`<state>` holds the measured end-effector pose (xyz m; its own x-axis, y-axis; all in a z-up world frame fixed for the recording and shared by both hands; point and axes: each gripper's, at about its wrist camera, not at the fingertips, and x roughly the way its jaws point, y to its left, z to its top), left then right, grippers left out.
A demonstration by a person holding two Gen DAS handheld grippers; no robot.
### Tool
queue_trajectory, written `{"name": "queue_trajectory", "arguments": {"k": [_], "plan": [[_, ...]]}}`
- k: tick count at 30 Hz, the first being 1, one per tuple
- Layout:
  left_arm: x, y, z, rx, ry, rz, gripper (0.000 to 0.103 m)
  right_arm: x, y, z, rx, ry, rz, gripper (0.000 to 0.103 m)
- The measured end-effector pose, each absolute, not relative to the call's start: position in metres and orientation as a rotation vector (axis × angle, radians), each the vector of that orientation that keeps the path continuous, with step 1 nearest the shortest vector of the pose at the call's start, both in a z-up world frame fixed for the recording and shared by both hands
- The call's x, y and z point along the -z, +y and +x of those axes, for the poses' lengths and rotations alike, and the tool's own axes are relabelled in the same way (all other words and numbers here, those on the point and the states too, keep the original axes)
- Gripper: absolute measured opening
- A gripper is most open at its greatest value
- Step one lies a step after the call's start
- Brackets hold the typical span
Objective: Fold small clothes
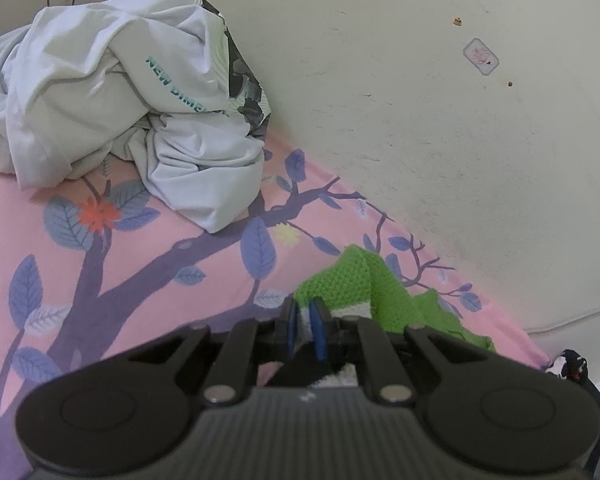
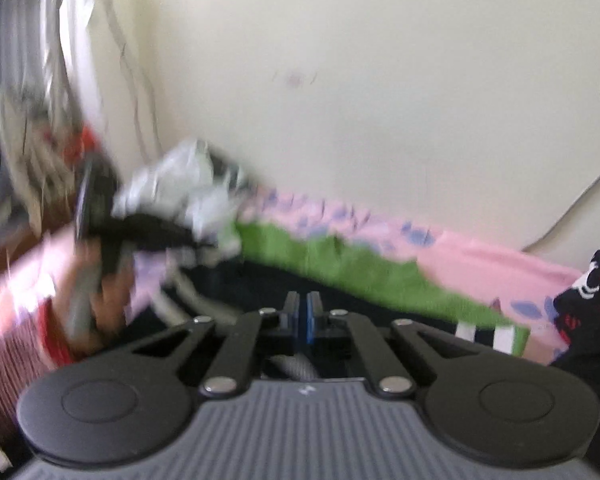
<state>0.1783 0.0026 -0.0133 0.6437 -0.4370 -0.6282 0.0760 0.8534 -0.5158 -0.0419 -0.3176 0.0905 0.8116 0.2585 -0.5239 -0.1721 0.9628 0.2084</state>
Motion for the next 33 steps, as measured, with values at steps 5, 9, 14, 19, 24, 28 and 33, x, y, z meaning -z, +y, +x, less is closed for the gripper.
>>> {"name": "queue_trajectory", "arguments": {"k": [5, 9, 14, 19, 24, 28, 33], "plan": [[0.015, 0.003, 0.180, 0.300, 0.833, -0.470, 0.009, -0.056, -0.342, 0.001, 0.068, 0.625, 0.062, 0.000], [0.018, 0.004, 0.183, 0.293, 0.845, -0.477, 0.009, -0.043, -0.319, -0.041, -0.168, 0.597, 0.053, 0.004], [0.017, 0.001, 0.181, 0.288, 0.837, -0.455, 0.009, -0.029, -0.264, -0.084, -0.299, 0.547, -0.163, 0.080], [0.017, 0.003, 0.181, 0.290, 0.841, -0.463, 0.009, -0.008, -0.250, -0.073, -0.225, 0.633, -0.285, 0.063], [0.015, 0.006, 0.181, 0.293, 0.842, -0.479, 0.009, -0.014, -0.290, -0.061, -0.179, 0.742, -0.071, 0.000], [0.005, 0.008, 0.175, 0.310, 0.806, -0.485, 0.009, -0.055, -0.333, -0.062, -0.385, 0.729, 0.352, 0.000], [0.007, 0.003, 0.176, 0.289, 0.804, -0.453, 0.009, -0.069, -0.367, -0.045, -0.321, 0.659, 0.439, 0.000]]}}
